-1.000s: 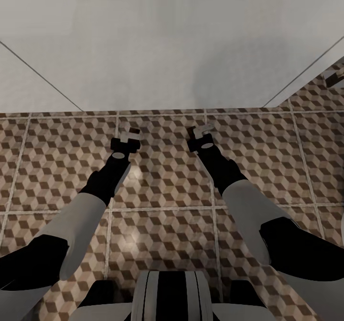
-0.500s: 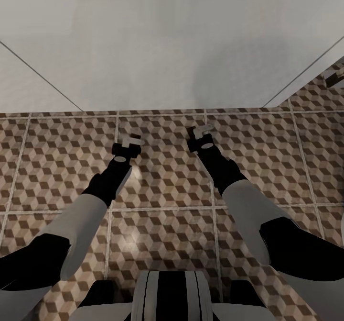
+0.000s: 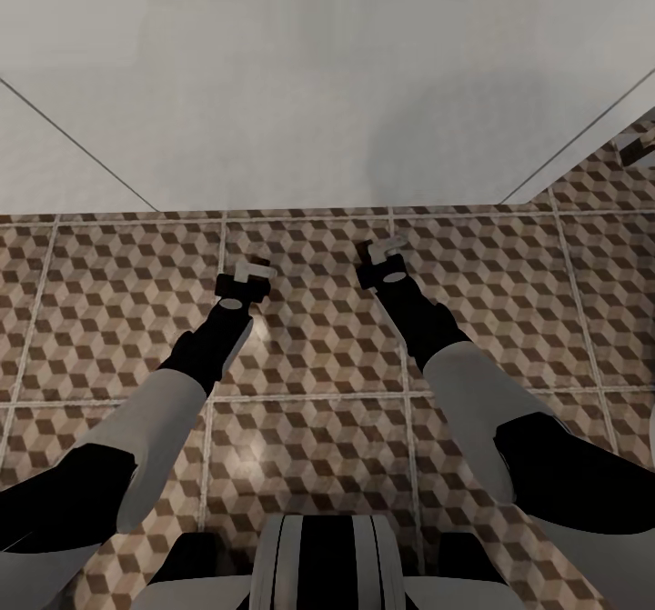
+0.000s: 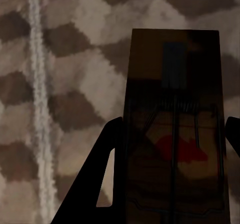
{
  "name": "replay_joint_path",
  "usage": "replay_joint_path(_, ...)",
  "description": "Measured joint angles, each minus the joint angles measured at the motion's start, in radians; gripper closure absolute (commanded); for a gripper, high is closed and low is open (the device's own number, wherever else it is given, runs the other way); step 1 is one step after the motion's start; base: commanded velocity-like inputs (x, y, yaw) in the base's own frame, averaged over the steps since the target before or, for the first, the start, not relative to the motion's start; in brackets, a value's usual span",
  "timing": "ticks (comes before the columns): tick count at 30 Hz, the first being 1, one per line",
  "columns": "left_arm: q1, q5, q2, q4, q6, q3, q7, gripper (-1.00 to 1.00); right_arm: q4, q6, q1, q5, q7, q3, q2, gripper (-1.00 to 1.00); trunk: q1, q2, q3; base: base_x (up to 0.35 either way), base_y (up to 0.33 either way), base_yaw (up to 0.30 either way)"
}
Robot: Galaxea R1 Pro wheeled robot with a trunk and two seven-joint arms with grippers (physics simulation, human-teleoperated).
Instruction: Take the four mousetraps from the cabinet in the bathroom and place them on the bathroom floor. Make sure all four end up on the same floor surface, and ensure that at least two of them are either under or directly next to the same bathroom sink.
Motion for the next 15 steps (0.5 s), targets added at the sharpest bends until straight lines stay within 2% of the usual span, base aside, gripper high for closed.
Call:
replay_joint_path(5,0.0,0.0,0.0,0.0,0.0,-0.001,0.0,1.0,0.0,0.0,0.0,0.0,0.0,0.0,0.0,1.0,0.0,0.0,0.0,0.008,0.0,0.0)
replay_joint_path(11,0.0,0.0,0.0,-0.002,0.0,-0.002,0.001,1.0,0.0,0.0,0.0,0.0,0.0,0.0,0.0,1.0,0.0,0.0,0.0,0.188,0.0,0.0)
replay_joint_path(15,0.0,0.0,0.0,-0.004,0.0,-0.002,0.001,1.0,0.0,0.0,0.0,0.0,0.0,0.0,0.0,1.0,0.0,0.0,0.0,0.052,0.0,0.0)
